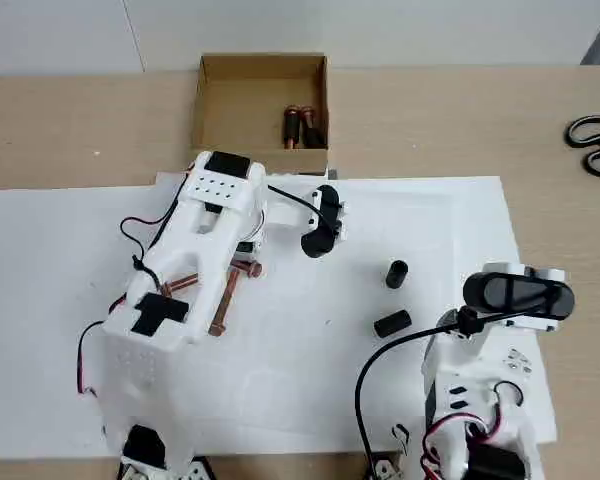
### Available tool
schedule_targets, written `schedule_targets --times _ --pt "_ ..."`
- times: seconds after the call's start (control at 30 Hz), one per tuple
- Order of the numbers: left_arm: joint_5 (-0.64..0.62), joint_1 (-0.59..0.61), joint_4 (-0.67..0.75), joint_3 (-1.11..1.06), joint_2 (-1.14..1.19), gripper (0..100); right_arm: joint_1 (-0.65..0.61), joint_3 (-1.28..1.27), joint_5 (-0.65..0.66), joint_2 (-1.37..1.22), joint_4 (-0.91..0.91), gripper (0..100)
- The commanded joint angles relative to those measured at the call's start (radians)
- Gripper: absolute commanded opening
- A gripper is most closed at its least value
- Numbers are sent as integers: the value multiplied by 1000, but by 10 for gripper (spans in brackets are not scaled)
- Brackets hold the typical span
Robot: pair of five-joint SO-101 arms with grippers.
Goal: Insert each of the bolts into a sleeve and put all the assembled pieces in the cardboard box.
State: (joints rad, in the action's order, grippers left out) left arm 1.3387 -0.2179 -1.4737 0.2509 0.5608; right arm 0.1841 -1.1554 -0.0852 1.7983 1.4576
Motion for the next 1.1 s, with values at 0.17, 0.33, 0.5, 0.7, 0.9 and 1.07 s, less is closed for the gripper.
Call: schedule_targets --times 0.17,0.33,0.5,0.7,0.9,1.07 --pt "193 -8 -166 183 -6 66 10 6 -5 -7 -25 3" --pt "190 -6 -279 269 -6 66 10 6 -6 -7 -27 3" --pt "186 6 -279 249 -8 66 10 6 -6 -2 -27 3" --pt "169 3 -279 186 -8 66 10 6 -6 -1 -27 3" --pt "166 3 -279 173 -5 66 10 6 -6 -4 -27 3" --pt "166 2 -279 171 5 65 10 6 -8 -5 -27 3"
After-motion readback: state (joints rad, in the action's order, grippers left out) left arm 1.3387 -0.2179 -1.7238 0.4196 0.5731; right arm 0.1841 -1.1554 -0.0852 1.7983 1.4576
